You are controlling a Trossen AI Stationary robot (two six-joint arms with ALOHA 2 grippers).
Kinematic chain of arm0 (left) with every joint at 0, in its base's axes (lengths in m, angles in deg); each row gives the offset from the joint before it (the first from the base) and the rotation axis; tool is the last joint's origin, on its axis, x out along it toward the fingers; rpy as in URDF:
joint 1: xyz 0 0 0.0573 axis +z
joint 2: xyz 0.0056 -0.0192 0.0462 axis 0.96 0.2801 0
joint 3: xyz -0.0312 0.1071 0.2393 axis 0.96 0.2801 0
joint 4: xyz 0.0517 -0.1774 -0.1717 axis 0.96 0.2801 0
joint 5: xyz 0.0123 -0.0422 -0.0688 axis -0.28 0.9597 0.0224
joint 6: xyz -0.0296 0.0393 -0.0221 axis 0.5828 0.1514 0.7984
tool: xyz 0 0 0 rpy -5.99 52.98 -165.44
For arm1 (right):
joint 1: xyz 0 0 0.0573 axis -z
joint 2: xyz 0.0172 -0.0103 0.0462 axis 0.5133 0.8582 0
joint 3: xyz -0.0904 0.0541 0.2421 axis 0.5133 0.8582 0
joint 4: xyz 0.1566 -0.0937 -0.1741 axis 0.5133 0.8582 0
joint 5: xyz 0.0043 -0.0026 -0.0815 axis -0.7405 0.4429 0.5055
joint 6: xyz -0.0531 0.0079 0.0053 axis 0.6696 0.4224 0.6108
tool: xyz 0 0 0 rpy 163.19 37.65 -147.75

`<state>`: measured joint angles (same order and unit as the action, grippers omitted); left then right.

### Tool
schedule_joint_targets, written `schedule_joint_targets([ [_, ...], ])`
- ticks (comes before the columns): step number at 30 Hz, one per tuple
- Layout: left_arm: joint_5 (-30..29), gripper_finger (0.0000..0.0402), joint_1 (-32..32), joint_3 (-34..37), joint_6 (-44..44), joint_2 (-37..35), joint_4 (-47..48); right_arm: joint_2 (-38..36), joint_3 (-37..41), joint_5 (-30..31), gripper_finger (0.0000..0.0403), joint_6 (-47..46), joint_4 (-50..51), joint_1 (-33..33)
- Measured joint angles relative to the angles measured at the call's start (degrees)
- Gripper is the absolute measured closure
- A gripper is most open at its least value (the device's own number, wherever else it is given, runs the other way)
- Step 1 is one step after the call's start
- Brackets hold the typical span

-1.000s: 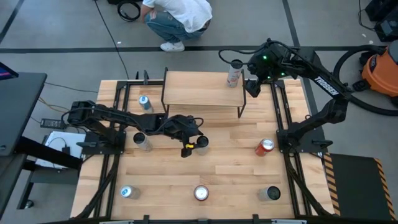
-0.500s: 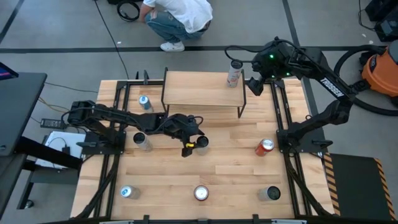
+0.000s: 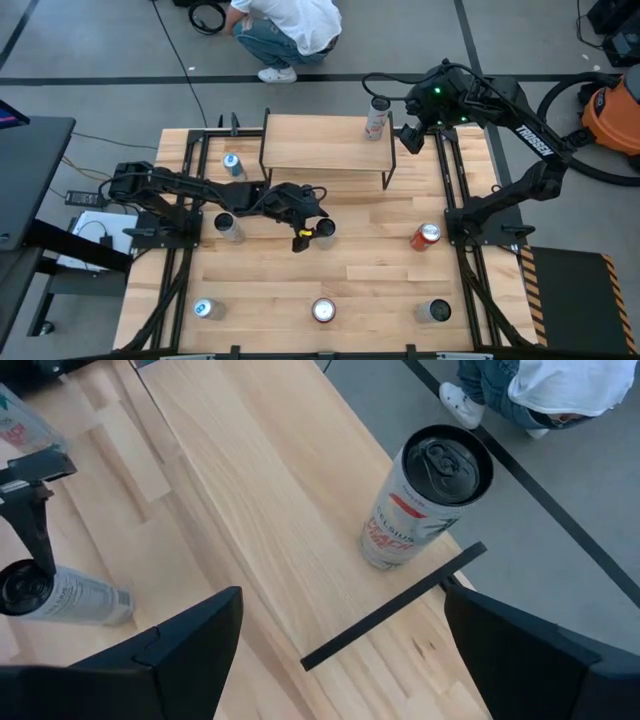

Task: Place canned beverage on shelf
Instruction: Put the top white yellow soda can on the shelf

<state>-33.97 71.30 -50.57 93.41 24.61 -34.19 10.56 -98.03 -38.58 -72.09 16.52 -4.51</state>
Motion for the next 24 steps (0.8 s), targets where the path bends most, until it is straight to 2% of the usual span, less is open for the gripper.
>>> schedule_joint_targets([
  [14, -3.3, 0.012, 0.8, 0.0, -0.5, 0.0, 0.2, 0.0, 0.0, 0.0, 0.0045, 0.2, 0.0, 0.0],
  [24, -3.3, 0.012, 1.3, 0.0, -0.4, 0.0, 0.4, 0.0, 0.0, 0.0, 0.0045, 0.2, -0.1, 0.0],
])
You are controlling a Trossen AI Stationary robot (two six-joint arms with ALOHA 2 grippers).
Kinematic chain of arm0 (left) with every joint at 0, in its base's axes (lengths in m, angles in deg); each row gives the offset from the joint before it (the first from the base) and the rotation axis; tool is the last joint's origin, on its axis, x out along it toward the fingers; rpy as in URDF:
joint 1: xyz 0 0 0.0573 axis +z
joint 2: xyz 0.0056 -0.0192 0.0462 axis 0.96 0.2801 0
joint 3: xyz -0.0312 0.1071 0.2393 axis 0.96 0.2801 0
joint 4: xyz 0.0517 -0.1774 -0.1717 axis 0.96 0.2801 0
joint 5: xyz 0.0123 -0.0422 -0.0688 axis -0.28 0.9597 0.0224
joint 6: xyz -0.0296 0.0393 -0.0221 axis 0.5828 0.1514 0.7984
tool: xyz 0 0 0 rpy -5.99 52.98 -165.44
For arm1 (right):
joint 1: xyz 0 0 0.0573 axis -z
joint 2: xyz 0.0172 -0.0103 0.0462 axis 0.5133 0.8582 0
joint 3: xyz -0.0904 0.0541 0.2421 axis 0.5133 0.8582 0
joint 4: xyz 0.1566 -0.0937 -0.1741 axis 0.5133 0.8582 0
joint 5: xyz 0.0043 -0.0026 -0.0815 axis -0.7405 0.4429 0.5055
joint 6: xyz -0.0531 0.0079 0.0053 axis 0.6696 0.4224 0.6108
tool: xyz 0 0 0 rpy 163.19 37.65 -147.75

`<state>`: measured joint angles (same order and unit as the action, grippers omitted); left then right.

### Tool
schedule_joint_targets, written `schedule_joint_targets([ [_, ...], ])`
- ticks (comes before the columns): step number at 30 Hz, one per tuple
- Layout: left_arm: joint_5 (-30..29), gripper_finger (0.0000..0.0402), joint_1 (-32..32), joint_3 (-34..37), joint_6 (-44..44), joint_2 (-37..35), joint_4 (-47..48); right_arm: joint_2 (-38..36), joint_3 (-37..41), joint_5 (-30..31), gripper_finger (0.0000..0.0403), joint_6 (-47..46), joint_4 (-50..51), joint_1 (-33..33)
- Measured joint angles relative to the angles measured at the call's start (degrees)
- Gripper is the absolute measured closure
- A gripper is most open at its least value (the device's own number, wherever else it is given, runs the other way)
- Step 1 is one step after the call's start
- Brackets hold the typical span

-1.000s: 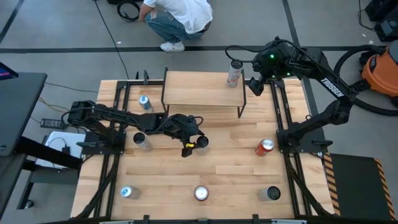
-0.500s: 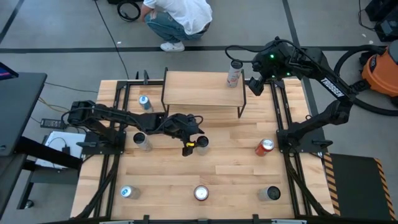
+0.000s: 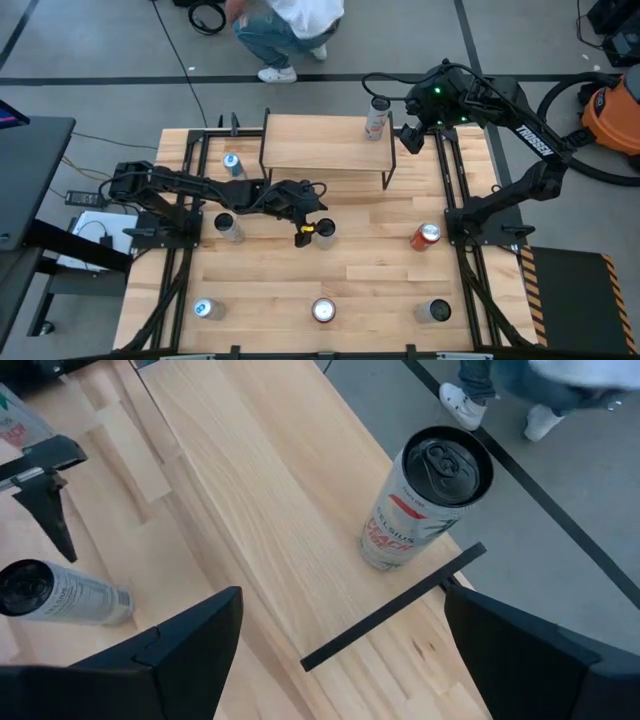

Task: Place canned beverage on shelf
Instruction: Put the top white yellow soda can on the shelf

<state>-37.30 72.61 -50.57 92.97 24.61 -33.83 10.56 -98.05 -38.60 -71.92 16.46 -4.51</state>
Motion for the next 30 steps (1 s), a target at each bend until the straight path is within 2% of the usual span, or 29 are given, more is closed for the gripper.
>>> schedule_joint_targets([
  [12, 0.3, 0.012, 0.9, 0.0, 0.1, 0.0, -0.3, 0.0, 0.0, 0.0, 0.0045, -1.5, 0.0, 0.0],
  [21, 6.8, 0.012, 2.3, 0.0, 1.8, 0.0, -0.2, 0.0, 0.0, 0.0, 0.0045, -1.7, 0.0, 0.0],
  [30, 7.5, 0.012, 2.3, 0.0, 1.8, 0.0, -0.2, 0.0, 0.0, 0.0, 0.0045, -1.7, 0.0, 0.0],
])
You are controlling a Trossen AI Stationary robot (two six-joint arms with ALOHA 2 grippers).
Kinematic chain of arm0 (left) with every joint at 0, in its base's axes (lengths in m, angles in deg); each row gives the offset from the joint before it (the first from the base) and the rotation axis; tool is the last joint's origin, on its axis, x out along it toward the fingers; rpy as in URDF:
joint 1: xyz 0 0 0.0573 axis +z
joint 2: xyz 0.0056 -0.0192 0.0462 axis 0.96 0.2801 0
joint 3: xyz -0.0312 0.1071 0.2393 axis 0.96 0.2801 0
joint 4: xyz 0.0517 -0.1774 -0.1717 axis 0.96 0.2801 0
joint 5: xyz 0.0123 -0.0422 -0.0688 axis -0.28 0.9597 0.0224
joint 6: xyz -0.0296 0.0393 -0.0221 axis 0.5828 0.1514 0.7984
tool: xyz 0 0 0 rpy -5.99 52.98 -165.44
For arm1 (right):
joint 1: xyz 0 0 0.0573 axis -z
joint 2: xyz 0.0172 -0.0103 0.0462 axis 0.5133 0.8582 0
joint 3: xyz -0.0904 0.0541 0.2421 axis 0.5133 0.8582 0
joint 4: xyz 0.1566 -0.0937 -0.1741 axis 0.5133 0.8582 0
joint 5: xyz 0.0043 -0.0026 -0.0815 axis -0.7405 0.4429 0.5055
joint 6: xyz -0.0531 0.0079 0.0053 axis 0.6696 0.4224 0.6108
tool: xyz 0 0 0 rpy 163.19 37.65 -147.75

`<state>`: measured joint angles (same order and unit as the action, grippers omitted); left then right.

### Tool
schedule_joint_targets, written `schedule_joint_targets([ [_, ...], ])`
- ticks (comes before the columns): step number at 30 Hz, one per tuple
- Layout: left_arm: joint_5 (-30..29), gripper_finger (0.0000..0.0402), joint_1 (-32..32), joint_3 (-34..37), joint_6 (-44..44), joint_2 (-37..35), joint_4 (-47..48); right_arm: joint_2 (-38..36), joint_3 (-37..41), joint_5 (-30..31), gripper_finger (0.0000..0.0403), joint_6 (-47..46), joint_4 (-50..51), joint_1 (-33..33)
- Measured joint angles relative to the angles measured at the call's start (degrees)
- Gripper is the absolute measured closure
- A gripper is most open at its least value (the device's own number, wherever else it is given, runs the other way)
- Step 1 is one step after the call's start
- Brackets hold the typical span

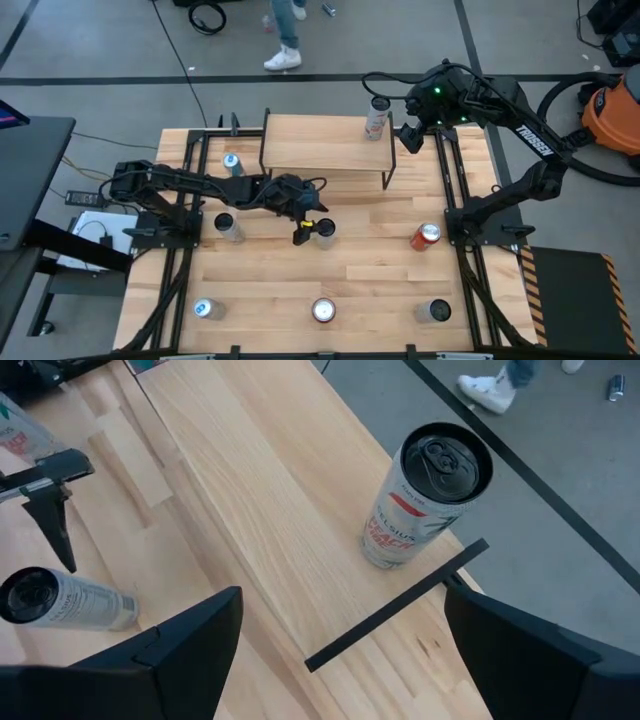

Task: Place canned beverage on shelf
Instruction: Put the top white yellow soda can on the shelf

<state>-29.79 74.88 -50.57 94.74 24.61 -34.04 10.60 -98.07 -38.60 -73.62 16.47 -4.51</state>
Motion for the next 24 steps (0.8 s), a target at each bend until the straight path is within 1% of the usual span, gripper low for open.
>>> schedule_joint_targets([
  [16, 0.0, 0.012, 0.0, 0.0, 0.0, 0.0, -0.8, 0.0, 0.0, 0.0, 0.0045, 0.0, 0.0, 0.0],
  [24, 0.6, 0.012, -0.7, 0.0, 9.1, 0.0, -4.2, 0.0, 0.0, 0.0, 0.0045, 0.2, 0.4, 0.0],
])
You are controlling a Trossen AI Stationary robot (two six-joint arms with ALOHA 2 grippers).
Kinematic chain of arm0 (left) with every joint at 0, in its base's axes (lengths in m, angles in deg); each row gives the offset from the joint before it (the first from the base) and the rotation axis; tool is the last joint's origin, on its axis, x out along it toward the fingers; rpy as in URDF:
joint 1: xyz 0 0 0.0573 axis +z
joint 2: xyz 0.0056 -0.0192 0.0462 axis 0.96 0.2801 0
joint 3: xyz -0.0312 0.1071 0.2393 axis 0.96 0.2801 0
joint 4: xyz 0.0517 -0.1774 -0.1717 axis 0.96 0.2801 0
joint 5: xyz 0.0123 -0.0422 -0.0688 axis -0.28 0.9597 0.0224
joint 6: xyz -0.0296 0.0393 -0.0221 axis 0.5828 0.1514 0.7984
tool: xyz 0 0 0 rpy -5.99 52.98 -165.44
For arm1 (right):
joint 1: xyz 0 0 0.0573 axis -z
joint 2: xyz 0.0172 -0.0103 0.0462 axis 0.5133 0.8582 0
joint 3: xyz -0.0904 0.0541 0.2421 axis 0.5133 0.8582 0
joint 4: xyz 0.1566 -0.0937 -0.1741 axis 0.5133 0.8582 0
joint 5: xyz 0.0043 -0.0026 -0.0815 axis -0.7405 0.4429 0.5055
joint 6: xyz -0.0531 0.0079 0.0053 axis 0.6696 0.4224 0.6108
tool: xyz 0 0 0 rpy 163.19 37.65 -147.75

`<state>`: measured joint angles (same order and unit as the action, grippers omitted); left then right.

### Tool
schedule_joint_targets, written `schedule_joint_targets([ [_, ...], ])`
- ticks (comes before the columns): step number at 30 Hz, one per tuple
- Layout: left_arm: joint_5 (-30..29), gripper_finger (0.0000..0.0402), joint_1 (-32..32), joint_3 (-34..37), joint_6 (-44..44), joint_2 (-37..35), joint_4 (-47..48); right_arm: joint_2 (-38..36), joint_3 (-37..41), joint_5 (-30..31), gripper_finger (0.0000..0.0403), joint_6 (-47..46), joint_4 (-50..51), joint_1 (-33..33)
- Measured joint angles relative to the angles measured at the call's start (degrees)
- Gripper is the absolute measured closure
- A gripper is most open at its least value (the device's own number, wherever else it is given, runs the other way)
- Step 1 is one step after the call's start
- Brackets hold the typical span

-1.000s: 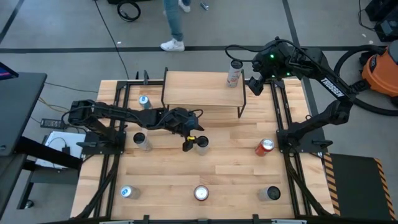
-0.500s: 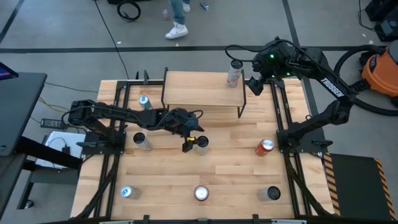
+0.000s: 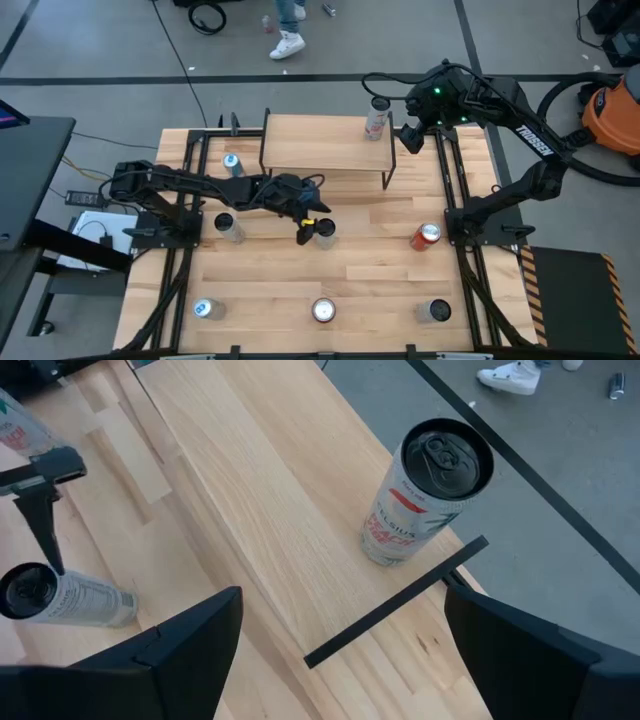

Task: Place canned beverage on shelf
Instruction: Put the top white yellow soda can on the shelf

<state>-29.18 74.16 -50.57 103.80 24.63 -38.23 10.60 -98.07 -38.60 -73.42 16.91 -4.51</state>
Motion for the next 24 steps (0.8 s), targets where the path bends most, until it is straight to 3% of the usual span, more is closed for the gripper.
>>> schedule_joint_targets([
  [9, 1.5, 0.012, -1.5, 0.0, 4.2, 0.0, -2.1, 0.0, 0.0, 0.0, 0.0045, 0.0, 0.0, 0.0],
  [24, 1.5, 0.012, -2.7, 0.0, 0.8, 0.0, -2.0, 0.0, 0.0, 0.0, 0.0045, 0.0, 0.0, 0.0],
])
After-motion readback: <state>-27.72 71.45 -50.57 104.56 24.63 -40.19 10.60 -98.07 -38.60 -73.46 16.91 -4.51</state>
